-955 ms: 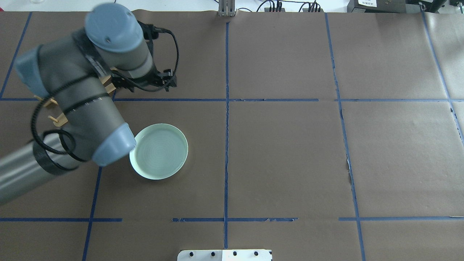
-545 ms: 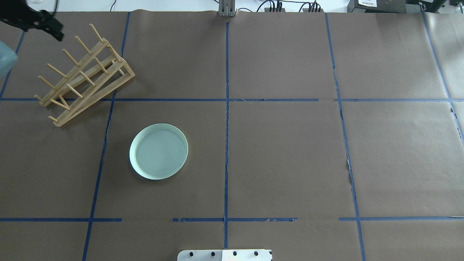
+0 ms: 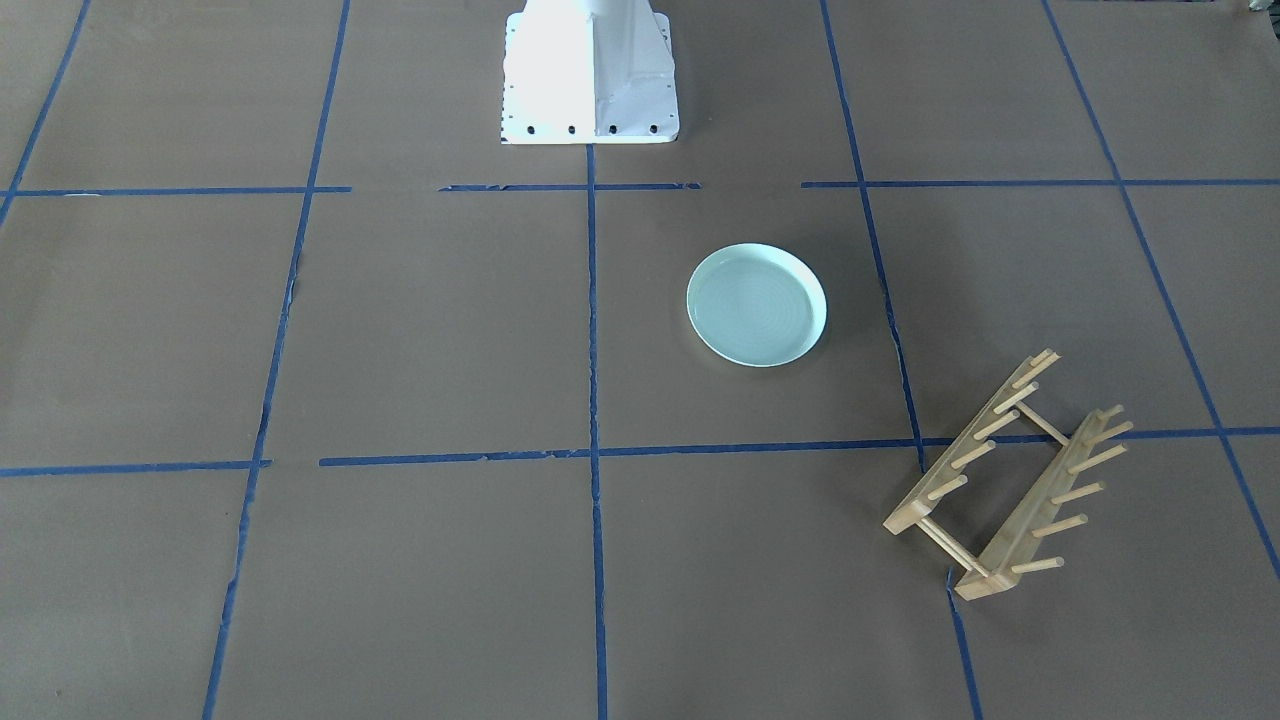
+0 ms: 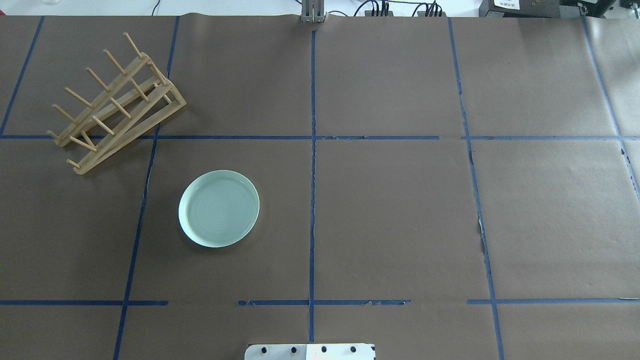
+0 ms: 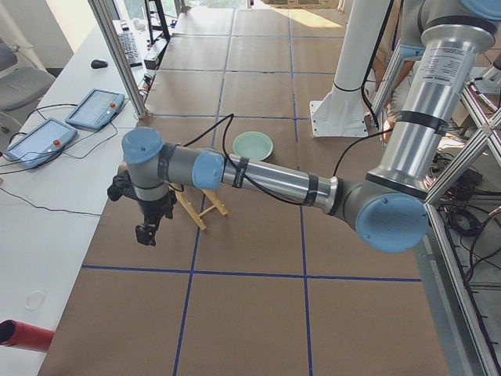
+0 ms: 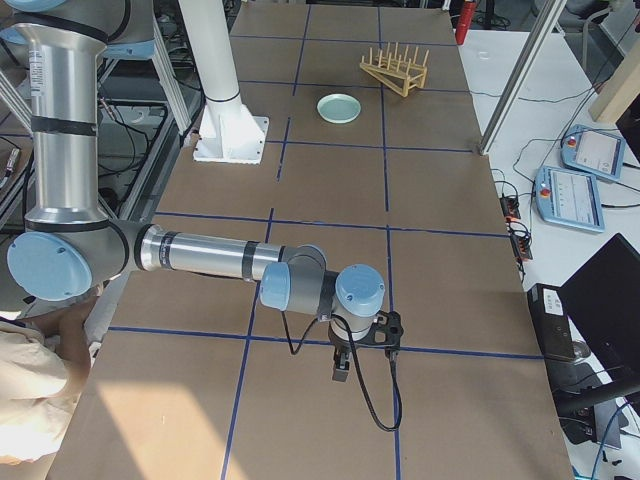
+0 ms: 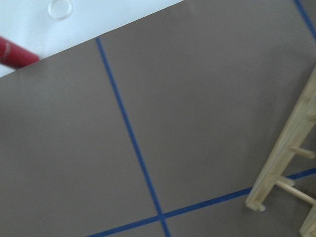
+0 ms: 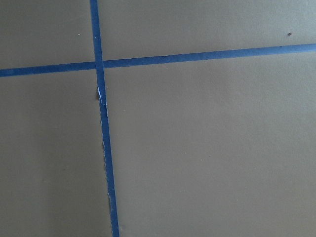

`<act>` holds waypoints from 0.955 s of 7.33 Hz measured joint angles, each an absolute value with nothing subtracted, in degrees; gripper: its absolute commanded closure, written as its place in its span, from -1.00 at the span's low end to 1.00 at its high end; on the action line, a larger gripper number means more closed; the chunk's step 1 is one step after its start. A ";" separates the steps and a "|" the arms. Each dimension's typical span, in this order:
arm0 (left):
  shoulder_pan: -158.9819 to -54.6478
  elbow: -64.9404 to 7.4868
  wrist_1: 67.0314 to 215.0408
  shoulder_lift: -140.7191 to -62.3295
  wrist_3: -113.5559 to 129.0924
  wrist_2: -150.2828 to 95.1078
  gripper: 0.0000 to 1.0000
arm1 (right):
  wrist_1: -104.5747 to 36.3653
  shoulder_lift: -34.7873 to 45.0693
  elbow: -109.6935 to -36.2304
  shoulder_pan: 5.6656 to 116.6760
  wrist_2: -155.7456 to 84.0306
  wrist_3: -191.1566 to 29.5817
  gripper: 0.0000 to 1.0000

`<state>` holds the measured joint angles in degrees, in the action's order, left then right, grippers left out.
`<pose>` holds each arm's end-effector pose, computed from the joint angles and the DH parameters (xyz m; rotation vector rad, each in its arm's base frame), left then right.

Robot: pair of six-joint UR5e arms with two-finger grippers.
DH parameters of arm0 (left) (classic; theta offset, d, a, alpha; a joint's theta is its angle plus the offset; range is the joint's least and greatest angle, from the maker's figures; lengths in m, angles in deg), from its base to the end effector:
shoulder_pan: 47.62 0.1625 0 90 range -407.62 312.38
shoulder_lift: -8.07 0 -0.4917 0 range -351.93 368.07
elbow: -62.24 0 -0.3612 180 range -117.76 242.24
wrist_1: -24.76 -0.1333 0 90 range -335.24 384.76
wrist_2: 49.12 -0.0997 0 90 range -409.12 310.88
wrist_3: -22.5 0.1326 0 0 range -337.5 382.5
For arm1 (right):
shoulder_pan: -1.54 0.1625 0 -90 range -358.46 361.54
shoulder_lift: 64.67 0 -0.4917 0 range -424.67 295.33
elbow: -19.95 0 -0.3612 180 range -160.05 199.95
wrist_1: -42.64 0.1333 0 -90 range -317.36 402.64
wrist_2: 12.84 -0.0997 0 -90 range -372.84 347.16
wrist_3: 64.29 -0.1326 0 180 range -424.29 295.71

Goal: Place plate on table

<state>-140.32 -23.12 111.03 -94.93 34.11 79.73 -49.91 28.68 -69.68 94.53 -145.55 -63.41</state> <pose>-0.0772 -0.5727 0.6840 0.1617 0.6636 0.1768 0.0652 -0.4173 0.7845 -0.0791 -0.7479 0.0759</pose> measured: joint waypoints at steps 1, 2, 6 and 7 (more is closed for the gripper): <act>-141.08 -23.03 110.83 -93.37 34.08 79.77 -1.00 | -49.91 28.67 -69.67 94.53 -145.55 -63.41 -1.00; -141.67 -23.16 110.50 -92.28 34.04 80.91 -1.00 | -49.91 28.67 -69.66 94.53 -145.55 -63.41 -1.00; -142.09 -23.67 110.84 -88.32 34.03 86.60 -1.00 | -49.91 28.67 -69.70 94.53 -145.55 -63.41 -1.00; -142.08 -24.00 110.89 -88.24 34.07 86.58 -1.00 | -49.91 28.67 -69.70 94.53 -145.55 -63.41 -1.00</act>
<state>-142.08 -24.00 110.89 -88.24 34.07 86.58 -49.91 28.67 -69.70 94.53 -145.55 -63.41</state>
